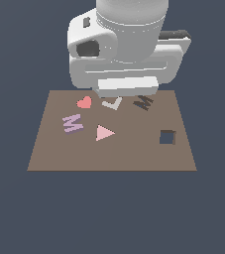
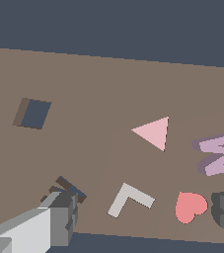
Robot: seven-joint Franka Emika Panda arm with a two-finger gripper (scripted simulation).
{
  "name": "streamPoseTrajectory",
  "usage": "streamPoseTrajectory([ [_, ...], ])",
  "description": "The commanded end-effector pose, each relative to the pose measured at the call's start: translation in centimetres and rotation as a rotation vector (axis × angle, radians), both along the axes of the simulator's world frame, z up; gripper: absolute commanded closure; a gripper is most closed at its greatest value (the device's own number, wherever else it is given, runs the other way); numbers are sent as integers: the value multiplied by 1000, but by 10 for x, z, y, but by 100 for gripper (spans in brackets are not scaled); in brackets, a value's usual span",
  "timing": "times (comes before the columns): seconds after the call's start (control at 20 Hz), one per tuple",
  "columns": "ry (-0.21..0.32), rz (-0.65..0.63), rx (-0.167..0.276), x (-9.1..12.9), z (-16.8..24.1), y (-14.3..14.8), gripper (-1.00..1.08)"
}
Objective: Insert a designated object into the corresponding slot on a board.
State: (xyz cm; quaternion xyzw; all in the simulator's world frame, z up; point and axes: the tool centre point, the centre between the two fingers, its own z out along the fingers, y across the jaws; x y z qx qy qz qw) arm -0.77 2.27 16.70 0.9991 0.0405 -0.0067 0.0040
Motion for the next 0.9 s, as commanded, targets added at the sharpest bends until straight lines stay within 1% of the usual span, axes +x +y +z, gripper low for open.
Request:
streamPoseTrajectory([
  [0.0, 0, 0, 0, 0, 0, 0, -92],
  [0.25, 0, -21, 0, 2, -2, -2, -92],
  [0.45, -1, -69, 0, 6, -6, -6, -92],
  [0.65, -2, -145, -1, 11, -13, -13, -92],
  [0.85, -3, -251, -2, 18, -22, -24, -92],
])
